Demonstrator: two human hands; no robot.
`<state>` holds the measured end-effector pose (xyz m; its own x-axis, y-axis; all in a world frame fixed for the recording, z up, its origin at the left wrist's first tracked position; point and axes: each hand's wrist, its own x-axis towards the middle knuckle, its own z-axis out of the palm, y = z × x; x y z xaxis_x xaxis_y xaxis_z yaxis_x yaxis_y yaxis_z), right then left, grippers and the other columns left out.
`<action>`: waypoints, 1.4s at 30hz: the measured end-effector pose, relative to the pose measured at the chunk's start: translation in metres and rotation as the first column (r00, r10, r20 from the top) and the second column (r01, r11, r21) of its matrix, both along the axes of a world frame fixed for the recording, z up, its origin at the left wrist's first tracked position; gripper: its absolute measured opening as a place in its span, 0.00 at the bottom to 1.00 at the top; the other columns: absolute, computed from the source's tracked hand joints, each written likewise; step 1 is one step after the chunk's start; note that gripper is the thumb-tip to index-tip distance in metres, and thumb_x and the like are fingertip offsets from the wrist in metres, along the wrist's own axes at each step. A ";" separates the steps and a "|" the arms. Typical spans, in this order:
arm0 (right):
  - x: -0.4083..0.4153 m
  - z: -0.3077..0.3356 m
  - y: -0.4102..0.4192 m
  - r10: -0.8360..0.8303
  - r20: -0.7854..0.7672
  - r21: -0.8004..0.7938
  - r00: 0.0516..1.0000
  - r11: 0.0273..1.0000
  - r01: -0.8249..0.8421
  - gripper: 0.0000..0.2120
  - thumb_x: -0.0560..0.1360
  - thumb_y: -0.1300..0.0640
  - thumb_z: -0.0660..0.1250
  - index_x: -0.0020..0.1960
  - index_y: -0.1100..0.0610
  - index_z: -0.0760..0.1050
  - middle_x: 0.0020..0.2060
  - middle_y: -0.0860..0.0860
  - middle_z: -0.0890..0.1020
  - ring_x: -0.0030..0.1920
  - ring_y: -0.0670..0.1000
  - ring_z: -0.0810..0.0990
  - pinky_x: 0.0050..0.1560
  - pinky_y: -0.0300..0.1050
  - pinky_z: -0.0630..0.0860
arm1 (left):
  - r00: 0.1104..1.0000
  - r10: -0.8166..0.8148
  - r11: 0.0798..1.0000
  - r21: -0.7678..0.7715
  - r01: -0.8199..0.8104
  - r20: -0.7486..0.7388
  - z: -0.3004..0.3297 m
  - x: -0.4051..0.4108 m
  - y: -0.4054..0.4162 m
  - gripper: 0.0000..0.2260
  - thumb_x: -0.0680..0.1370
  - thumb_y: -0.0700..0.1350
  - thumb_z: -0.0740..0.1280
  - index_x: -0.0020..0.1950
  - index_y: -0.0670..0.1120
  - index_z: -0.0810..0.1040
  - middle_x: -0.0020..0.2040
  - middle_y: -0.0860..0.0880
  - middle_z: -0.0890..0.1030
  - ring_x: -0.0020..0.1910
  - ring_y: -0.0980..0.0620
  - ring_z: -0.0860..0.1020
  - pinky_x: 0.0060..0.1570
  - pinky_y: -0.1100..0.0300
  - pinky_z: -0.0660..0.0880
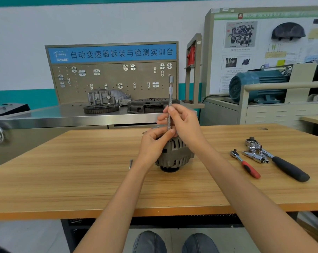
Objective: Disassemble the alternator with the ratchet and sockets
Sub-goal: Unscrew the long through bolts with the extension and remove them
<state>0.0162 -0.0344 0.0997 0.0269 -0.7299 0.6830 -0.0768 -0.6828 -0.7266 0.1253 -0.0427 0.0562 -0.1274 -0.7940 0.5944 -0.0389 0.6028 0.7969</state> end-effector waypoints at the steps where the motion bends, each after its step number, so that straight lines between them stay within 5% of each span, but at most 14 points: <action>1: 0.000 0.000 0.000 -0.012 -0.004 0.001 1.000 1.000 0.012 0.08 0.81 0.60 0.56 0.50 0.58 0.74 0.40 0.52 0.83 0.42 0.49 0.83 0.45 0.43 0.81 | 1.000 0.009 1.000 -0.002 -0.009 0.000 0.000 -0.001 0.000 0.14 0.78 0.43 0.67 0.40 0.59 0.85 0.44 0.53 0.86 0.50 0.50 0.82 0.65 0.38 0.66; 13: 0.001 0.007 0.006 -0.151 -0.129 0.013 0.980 0.988 0.154 0.07 0.80 0.57 0.60 0.52 0.59 0.75 0.39 0.49 0.83 0.45 0.52 0.83 0.52 0.57 0.79 | 0.999 0.043 0.999 0.004 -0.043 -0.006 -0.001 -0.003 0.002 0.14 0.77 0.46 0.67 0.40 0.64 0.83 0.41 0.57 0.85 0.46 0.57 0.82 0.68 0.38 0.63; 18: 0.001 0.006 0.006 -0.166 -0.162 -0.005 0.973 0.986 0.167 0.07 0.80 0.58 0.59 0.50 0.59 0.75 0.39 0.49 0.82 0.44 0.51 0.83 0.50 0.52 0.80 | 0.999 0.054 0.998 0.015 -0.054 0.000 0.000 -0.003 0.004 0.16 0.78 0.45 0.67 0.39 0.67 0.83 0.41 0.59 0.85 0.46 0.61 0.81 0.67 0.39 0.65; 22: -0.003 0.009 0.005 -0.155 -0.241 0.013 0.958 0.987 0.162 0.08 0.81 0.57 0.57 0.49 0.57 0.74 0.40 0.48 0.82 0.41 0.45 0.82 0.33 0.35 0.77 | 0.999 0.052 0.998 0.018 -0.053 0.009 0.001 -0.002 0.004 0.14 0.78 0.45 0.67 0.40 0.64 0.83 0.42 0.56 0.85 0.48 0.55 0.81 0.67 0.39 0.65; 25: -0.007 0.015 0.006 -0.064 -0.266 0.086 0.962 0.992 0.090 0.10 0.82 0.58 0.55 0.50 0.59 0.74 0.39 0.48 0.82 0.42 0.47 0.82 0.37 0.43 0.80 | 0.998 0.055 0.998 0.015 -0.055 0.022 0.000 -0.002 0.003 0.13 0.79 0.46 0.66 0.39 0.60 0.84 0.40 0.55 0.85 0.48 0.52 0.81 0.68 0.37 0.64; 30: -0.009 0.029 0.007 0.182 -0.025 0.284 0.983 0.944 -0.168 0.10 0.82 0.59 0.56 0.60 0.60 0.71 0.51 0.54 0.82 0.48 0.47 0.82 0.49 0.42 0.79 | 0.996 0.089 0.996 -0.026 -0.088 0.008 -0.002 -0.003 0.001 0.15 0.78 0.45 0.67 0.37 0.64 0.83 0.35 0.60 0.82 0.43 0.58 0.78 0.61 0.38 0.69; 33: -0.004 0.039 0.006 0.258 0.199 0.240 0.945 0.923 -0.302 0.13 0.82 0.57 0.55 0.65 0.60 0.66 0.46 0.52 0.82 0.45 0.49 0.82 0.50 0.44 0.78 | 0.995 0.102 0.994 -0.027 -0.102 0.009 -0.001 -0.005 0.002 0.16 0.78 0.46 0.67 0.38 0.68 0.81 0.35 0.62 0.81 0.40 0.64 0.77 0.61 0.40 0.69; 38: 0.012 0.040 0.001 0.156 0.110 0.161 0.982 0.972 -0.172 0.10 0.83 0.55 0.52 0.51 0.54 0.72 0.28 0.45 0.66 0.28 0.43 0.65 0.32 0.37 0.66 | 0.995 0.093 0.996 -0.012 -0.093 0.022 -0.001 -0.004 0.002 0.15 0.78 0.46 0.67 0.35 0.60 0.82 0.33 0.60 0.81 0.37 0.63 0.77 0.63 0.39 0.68; 42: 0.022 0.040 -0.002 0.138 0.112 0.159 0.984 0.975 -0.155 0.15 0.81 0.50 0.57 0.37 0.53 0.62 0.23 0.44 0.61 0.23 0.43 0.58 0.24 0.35 0.58 | 0.996 0.078 0.997 -0.019 -0.078 0.035 -0.002 -0.003 0.000 0.15 0.79 0.45 0.67 0.33 0.56 0.81 0.31 0.58 0.80 0.36 0.59 0.76 0.59 0.39 0.68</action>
